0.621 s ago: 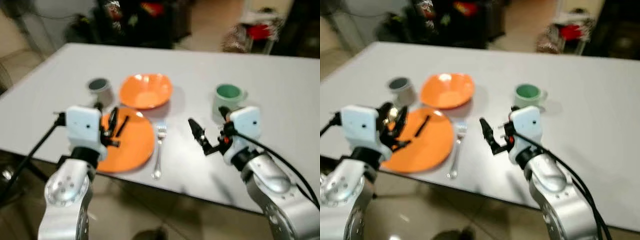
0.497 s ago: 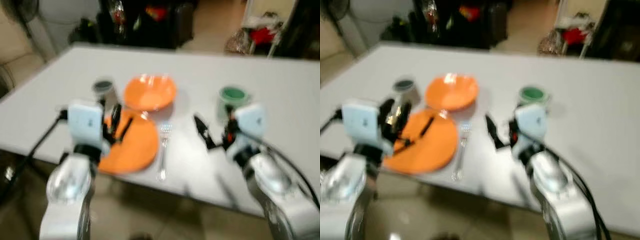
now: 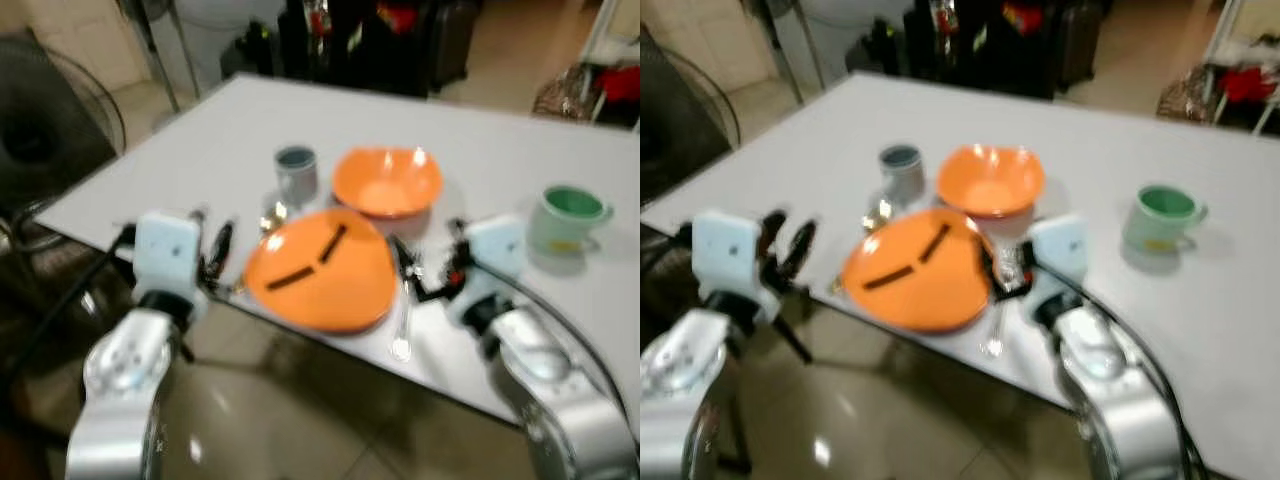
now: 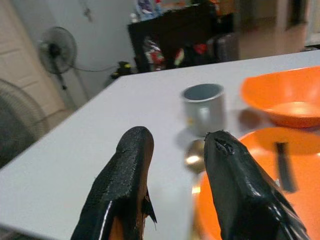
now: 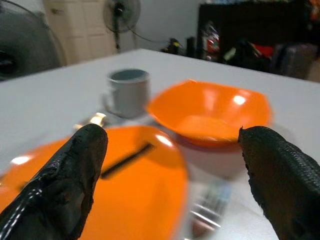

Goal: Setting the table

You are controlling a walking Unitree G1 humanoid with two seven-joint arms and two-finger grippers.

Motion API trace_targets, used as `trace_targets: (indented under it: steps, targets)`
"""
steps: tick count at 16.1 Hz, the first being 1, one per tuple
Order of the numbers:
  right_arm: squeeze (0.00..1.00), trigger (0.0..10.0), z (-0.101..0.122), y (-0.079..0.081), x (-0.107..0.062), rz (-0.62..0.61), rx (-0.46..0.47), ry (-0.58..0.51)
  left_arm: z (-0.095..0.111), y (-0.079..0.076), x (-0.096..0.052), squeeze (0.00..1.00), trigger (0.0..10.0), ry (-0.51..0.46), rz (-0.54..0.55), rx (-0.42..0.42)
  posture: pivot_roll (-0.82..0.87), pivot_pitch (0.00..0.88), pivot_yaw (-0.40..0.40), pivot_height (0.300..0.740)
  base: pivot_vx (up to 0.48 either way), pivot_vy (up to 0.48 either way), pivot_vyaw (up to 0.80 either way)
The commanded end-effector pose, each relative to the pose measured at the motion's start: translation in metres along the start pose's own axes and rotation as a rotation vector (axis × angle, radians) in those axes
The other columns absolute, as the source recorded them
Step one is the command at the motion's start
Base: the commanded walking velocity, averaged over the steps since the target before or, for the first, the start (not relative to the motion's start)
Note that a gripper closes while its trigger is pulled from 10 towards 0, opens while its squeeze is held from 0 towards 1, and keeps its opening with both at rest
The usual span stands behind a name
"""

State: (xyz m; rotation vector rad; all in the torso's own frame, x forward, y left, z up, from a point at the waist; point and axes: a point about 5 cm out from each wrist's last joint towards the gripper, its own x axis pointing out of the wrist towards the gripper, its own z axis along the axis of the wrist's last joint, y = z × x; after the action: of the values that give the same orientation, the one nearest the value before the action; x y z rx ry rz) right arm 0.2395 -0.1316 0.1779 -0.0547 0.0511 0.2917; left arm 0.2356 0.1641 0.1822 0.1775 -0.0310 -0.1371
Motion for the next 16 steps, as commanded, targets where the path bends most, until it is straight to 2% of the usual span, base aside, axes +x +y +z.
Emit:
trace_targets:
  steps: [1,2,3,9,13,16]
  targets:
    - [0.0,10.0,0.001,-0.005,-0.001,-0.022,-0.002,-0.008,0.004,-0.004,0.0,0.0,10.0,-0.024,-0.015,-0.002,-0.08,0.0,0.099,0.74,0.0,0.409,0.0]
    - [0.0,10.0,0.0,-0.007,0.0,-0.042,0.045,-0.013,0.003,-0.003,0.0,0.0,10.0,-0.022,-0.018,0.008,-0.08,0.0,0.095,0.74,0.0,0.439,0.0]
    - [0.0,10.0,0.0,-0.007,0.001,-0.047,0.043,-0.014,0.002,-0.002,-0.001,0.0,10.0,-0.02,-0.017,0.014,-0.08,0.0,0.089,0.74,0.0,0.435,0.0]
    - [0.0,10.0,0.003,-0.006,0.011,-0.06,-0.038,-0.05,0.0,0.003,-0.002,0.0,10.0,-0.015,-0.022,0.046,-0.05,0.003,0.066,0.74,0.0,0.44,0.0]
    - [0.0,10.0,0.001,-0.003,0.013,-0.015,-0.025,-0.046,-0.002,0.004,-0.003,0.0,10.0,-0.007,-0.014,0.048,-0.05,0.014,0.061,0.74,0.0,0.449,0.0]
    - [0.0,10.0,0.004,0.002,0.016,0.047,-0.062,-0.055,0.0,0.003,-0.003,0.0,10.0,-0.016,-0.007,0.073,-0.04,0.015,0.057,0.74,0.0,0.292,0.0]
